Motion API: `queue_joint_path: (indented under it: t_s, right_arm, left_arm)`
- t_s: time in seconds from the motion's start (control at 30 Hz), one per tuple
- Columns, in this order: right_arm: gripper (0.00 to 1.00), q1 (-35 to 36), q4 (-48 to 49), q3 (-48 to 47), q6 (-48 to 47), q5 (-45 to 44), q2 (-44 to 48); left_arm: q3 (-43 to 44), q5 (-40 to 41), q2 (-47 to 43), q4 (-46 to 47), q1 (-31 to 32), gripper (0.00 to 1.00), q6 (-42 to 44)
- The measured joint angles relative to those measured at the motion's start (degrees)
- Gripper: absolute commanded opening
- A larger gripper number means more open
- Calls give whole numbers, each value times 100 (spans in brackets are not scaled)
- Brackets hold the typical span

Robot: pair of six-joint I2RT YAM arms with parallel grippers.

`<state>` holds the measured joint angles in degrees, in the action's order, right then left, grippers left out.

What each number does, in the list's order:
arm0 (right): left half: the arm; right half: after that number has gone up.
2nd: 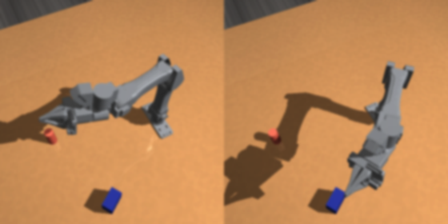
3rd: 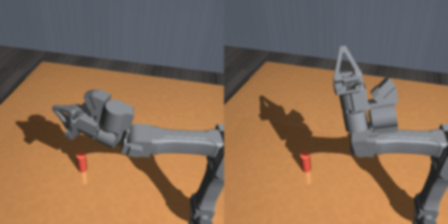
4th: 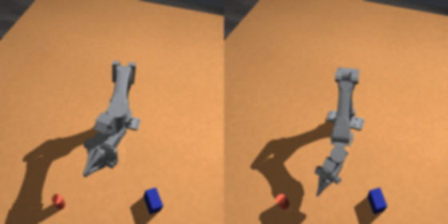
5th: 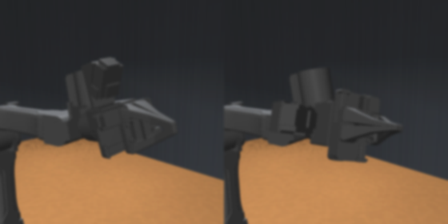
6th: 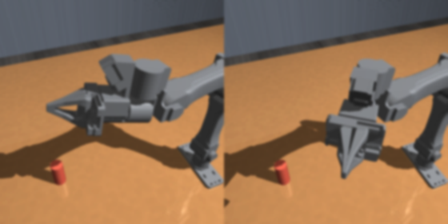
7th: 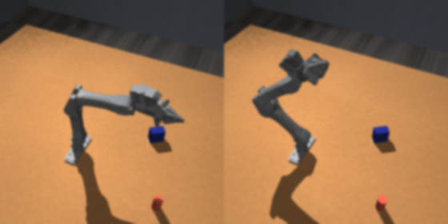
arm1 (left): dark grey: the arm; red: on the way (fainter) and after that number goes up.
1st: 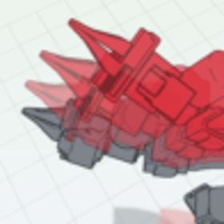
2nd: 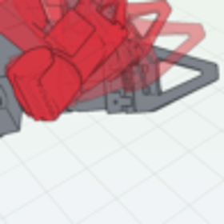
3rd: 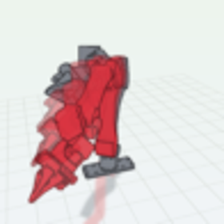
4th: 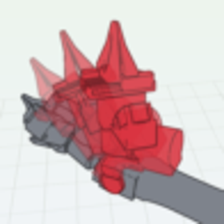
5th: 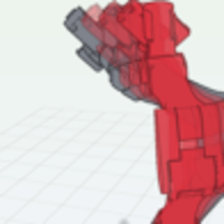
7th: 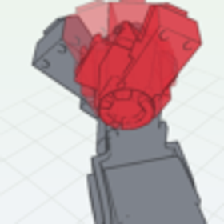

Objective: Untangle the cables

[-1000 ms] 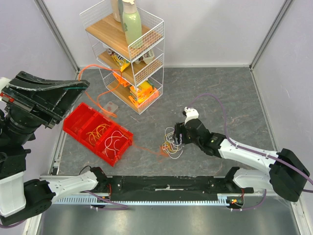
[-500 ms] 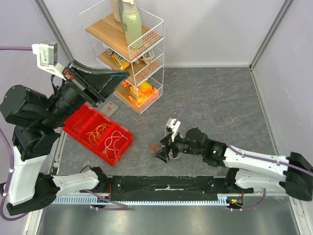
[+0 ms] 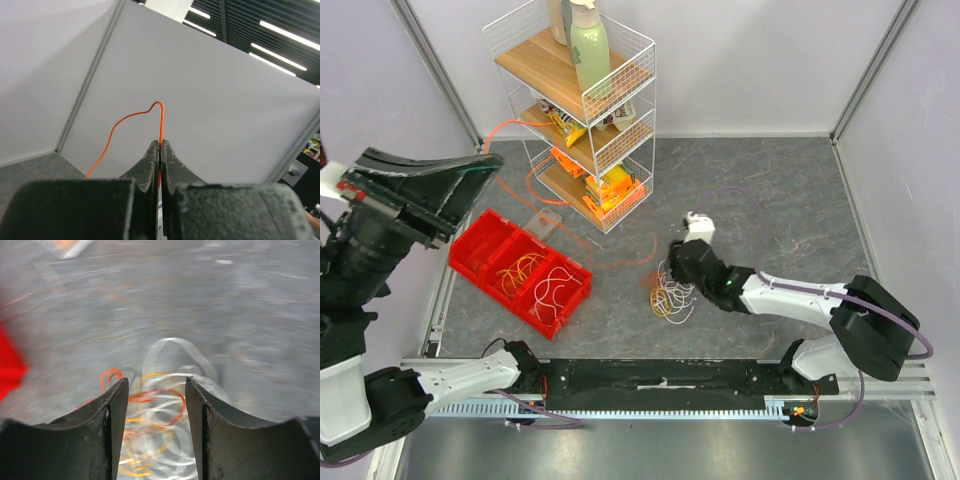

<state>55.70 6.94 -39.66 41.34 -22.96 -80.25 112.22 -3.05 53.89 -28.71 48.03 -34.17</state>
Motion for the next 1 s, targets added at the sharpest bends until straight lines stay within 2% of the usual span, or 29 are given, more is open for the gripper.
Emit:
queue_joint_path:
  t_s: [0.07, 0.23, 0.33, 0.4, 0.5, 0.57, 0.6, 0.67, 0.83, 1.0]
  right_arm:
    - [55, -535, -286, 205, 103, -188, 74]
    - [49, -1196, -962, 702, 109, -396, 929]
    - [62, -1821, -1198, 850, 57, -376, 1381]
    - [64, -2011, -1217, 898, -203, -24, 1561]
    - [65, -1604, -1137, 874, -688, 549, 1668]
    - [61, -907, -1123, 780, -935, 734, 1674]
    - [57, -568, -1058, 708, -1016, 911, 1657]
    - [42, -179, -758, 575, -1027, 1307, 1510]
    - [17, 0, 538, 505, -522, 2109, 444]
    - [19, 20, 927, 837, 238, 1781, -236]
  left_arm:
    - [-17, 138, -125, -33, 0, 2, 52]
    - [-332, 476, -297, -83, 0, 2, 153]
    - [-586, 605, -247, -144, 0, 2, 210]
    - [-702, 660, -160, -208, 0, 1, 238]
    - [-868, 761, -59, -278, 0, 2, 269]
    - [-1025, 807, -42, -304, 0, 2, 280]
    - [-1121, 833, -48, -315, 0, 2, 280]
    - [-1331, 883, -105, -337, 0, 2, 278]
    - [-1939, 1034, -409, -575, 0, 2, 273]
    - [-1950, 1191, -463, -885, 0, 2, 271]
